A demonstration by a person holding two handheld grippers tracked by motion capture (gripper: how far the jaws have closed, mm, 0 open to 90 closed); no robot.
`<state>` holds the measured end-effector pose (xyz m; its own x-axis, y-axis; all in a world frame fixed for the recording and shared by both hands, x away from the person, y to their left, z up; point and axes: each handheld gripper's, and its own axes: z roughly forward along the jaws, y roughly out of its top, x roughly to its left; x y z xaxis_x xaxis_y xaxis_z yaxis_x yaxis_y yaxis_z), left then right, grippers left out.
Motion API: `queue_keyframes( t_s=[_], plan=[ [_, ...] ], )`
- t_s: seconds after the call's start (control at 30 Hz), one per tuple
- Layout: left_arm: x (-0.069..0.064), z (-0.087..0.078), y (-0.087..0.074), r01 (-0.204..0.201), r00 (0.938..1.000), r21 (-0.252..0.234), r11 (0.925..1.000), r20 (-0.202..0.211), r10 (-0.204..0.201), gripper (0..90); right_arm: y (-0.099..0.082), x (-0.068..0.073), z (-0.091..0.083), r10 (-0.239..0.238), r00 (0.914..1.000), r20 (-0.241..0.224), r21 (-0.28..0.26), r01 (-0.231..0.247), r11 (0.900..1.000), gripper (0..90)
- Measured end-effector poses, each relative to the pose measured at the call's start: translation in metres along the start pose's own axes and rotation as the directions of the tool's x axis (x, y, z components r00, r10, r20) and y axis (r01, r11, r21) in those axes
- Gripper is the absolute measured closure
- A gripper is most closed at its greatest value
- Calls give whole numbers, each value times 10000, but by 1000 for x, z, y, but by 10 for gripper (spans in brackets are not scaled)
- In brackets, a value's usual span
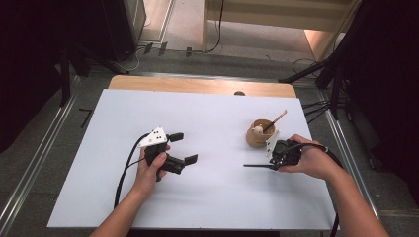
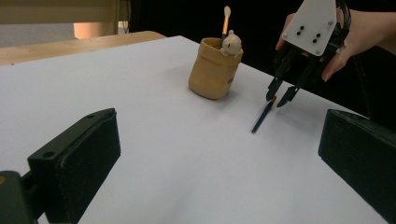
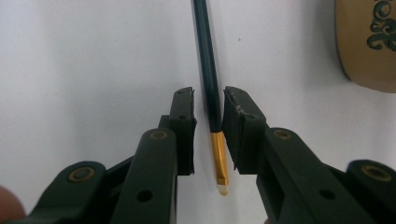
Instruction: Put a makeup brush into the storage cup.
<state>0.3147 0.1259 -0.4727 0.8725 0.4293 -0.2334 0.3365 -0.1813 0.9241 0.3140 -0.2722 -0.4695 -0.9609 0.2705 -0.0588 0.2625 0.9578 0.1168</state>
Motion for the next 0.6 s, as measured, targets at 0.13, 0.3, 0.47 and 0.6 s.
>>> queue_keyframes(
  t_s=[0.13, 0.3, 0.47, 0.6],
  plan=[
    [0, 0, 0, 1, 10000, 17, 10000, 5, -1, 0, 0, -2, 2, -193, 9998, -2, 133, 193, 9997, 748],
    [0, 0, 0, 1, 10000, -21, 10000, 22, -1, 0, 0, -1, 6, -191, 9998, 3, 619, 190, 9979, 756],
    [0, 0, 0, 9, 10000, -20, 10000, 23, -9, 0, 0, -2, 8, -262, 9997, -17, 747, 263, 9969, 775],
    [-1, 0, 0, 5, 10000, 18, 10000, 15, -5, 0, 0, -2, 10, -389, 9992, 1, 858, 387, 9956, 798]
  ],
)
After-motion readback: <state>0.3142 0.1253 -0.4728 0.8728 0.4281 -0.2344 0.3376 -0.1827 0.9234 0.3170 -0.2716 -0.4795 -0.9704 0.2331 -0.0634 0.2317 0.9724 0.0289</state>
